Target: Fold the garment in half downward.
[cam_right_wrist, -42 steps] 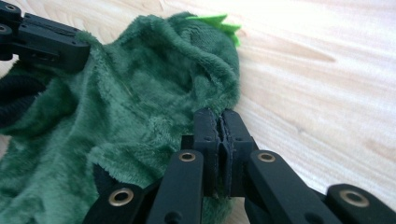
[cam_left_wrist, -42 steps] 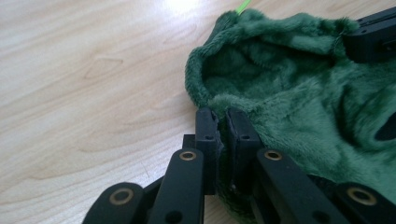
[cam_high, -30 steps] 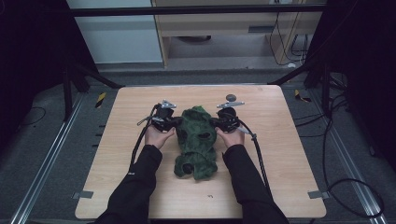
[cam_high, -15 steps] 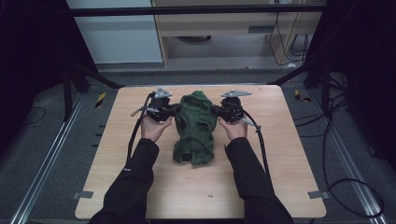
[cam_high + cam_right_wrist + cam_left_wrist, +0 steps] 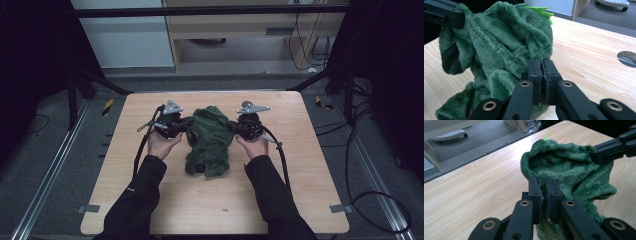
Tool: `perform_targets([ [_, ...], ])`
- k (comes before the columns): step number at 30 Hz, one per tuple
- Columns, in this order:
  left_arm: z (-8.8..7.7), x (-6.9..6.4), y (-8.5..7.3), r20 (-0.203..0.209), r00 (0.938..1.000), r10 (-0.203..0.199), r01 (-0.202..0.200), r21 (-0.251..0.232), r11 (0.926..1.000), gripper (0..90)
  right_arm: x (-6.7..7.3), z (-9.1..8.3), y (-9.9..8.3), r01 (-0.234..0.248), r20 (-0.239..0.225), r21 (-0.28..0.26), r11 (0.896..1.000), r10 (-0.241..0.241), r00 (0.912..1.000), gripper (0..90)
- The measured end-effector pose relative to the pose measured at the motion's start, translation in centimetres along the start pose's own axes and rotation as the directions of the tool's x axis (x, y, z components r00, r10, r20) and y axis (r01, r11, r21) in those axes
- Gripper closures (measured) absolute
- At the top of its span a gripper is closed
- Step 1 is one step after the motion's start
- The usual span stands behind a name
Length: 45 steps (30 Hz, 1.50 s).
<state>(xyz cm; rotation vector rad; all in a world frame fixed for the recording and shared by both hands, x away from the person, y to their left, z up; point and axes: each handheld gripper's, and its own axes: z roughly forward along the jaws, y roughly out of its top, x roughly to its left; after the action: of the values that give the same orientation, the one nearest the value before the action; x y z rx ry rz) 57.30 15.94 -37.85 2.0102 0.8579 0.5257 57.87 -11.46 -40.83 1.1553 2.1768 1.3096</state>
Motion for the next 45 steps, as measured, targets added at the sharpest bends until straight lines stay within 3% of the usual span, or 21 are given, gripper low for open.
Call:
perform_targets([
  [20,-0.3,-0.9,-3.0,0.016,0.9996,0.021,-0.022,0.046,0.9987,84.2,1.2,-0.1,-1.7,0.047,-0.016,0.016,0.999,-0.047,0.9988,86.5],
  [40,-0.8,-2.1,-5.7,0.045,0.9987,0.023,-0.028,0.096,0.995,83.8,2.9,-0.9,-4.2,0.094,-0.066,0.034,0.995,-0.091,0.9936,86.0],
  [45,-1.0,-2.8,-6.7,0.056,0.9981,0.025,-0.032,0.119,0.9924,83.6,3.2,-1.2,-4.9,0.087,-0.084,0.04,0.995,-0.083,0.993,85.6],
])
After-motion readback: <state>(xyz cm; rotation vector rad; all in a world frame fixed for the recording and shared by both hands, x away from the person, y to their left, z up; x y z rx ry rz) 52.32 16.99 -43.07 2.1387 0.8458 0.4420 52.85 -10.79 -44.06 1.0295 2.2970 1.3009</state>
